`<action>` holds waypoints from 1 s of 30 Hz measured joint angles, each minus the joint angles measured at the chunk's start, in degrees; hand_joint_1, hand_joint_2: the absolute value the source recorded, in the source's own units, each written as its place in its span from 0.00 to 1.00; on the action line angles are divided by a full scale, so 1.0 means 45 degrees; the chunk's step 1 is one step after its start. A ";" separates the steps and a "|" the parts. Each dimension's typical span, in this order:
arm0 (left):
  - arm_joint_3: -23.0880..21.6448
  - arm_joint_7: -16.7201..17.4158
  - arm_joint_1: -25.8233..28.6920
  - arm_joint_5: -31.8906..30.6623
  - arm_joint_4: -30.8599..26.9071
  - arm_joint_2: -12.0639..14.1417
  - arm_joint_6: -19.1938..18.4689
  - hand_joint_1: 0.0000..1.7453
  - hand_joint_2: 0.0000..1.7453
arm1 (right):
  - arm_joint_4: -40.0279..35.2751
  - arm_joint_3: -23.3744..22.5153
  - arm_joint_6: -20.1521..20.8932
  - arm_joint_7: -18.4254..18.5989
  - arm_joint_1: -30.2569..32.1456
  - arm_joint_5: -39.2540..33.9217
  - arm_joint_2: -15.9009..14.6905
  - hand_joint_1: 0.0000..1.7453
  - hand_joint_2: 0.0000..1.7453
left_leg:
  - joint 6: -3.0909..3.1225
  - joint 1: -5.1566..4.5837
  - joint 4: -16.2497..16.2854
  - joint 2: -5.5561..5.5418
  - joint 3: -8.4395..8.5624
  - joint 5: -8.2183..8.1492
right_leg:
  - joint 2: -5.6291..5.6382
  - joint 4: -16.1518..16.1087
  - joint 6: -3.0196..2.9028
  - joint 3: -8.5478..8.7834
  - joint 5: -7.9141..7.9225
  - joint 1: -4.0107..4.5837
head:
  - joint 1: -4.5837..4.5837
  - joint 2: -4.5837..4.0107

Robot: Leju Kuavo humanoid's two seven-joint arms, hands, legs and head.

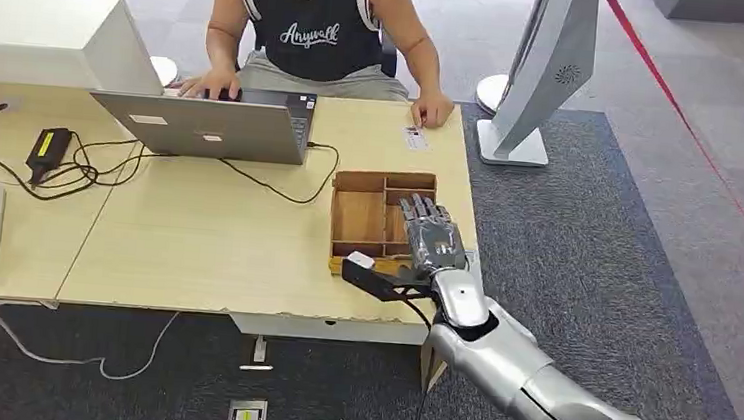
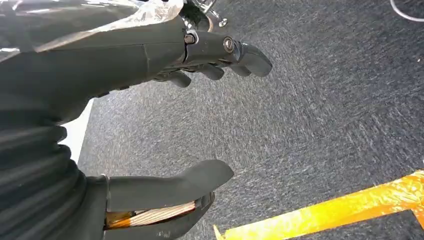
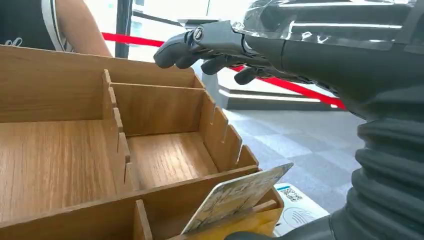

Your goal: Pass the card to the sensor for recognition and then transmit it.

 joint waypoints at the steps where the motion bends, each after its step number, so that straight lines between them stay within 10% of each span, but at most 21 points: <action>1: 0.0000 0.0005 0.0000 0.0000 0.0000 0.0000 0.0000 0.00 1.00 | 0.0000 0.0000 0.0000 0.0000 0.0000 -0.0005 0.0000 0.00 1.00 | 0.0000 0.0000 0.0000 0.0000 0.0000 0.0000 | 0.0000 0.0000 0.0000 0.0000 0.0000 0.0000 | 0.0000 0.0000; 13: 0.0000 0.0000 0.0001 -0.0005 0.0000 -0.0004 0.0010 0.00 1.00 | 0.0005 0.0000 0.0010 -0.0020 -0.0001 -0.0024 0.0000 0.00 1.00 | 0.0000 0.0000 0.0000 0.0000 -0.0001 0.0000 | 0.0000 0.0000 0.0000 0.0000 0.0000 0.0000 | 0.0000 0.0000; 14: 0.0000 0.0000 0.0000 0.0000 0.0000 0.0000 0.0019 0.00 1.00 | 0.0015 0.0000 0.0019 -0.0039 -0.0002 -0.0044 0.0000 0.20 1.00 | 0.0000 0.0000 0.0000 0.0000 0.0000 0.0000 | 0.0000 0.0000 0.0000 0.0000 0.0000 0.0000 | 0.0000 0.0000; 15: 0.0000 -0.0005 0.0000 0.0000 0.0000 0.0000 0.0019 0.00 1.00 | 0.0048 -0.0005 0.0019 -0.0078 -0.0003 -0.0087 0.0005 0.87 1.00 | 0.0000 0.0000 0.0000 0.0000 0.0000 0.0000 | 0.0000 0.0000 0.0000 0.0000 0.0000 0.0000 | 0.0000 0.0005; 16: 0.0000 -0.0010 0.0000 0.0000 0.0005 0.0000 0.0019 0.00 1.00 | 0.0068 -0.0005 0.0019 -0.0112 -0.0003 -0.0102 0.0005 1.00 1.00 | 0.0000 0.0000 0.0000 0.0000 -0.0001 0.0000 | 0.0000 0.0000 0.0000 0.0000 0.0000 0.0000 | 0.0000 0.0005; 30: 0.0005 -0.0151 0.0027 0.0000 0.0015 0.0000 0.0180 0.00 1.00 | 0.0316 0.0005 0.0039 -0.0374 -0.0008 -0.0306 0.0175 1.00 1.00 | 0.0000 0.0000 0.0000 -0.0001 -0.0002 0.0000 | 0.0000 0.0000 0.0000 0.0001 0.0000 0.0000 | 0.0000 0.0000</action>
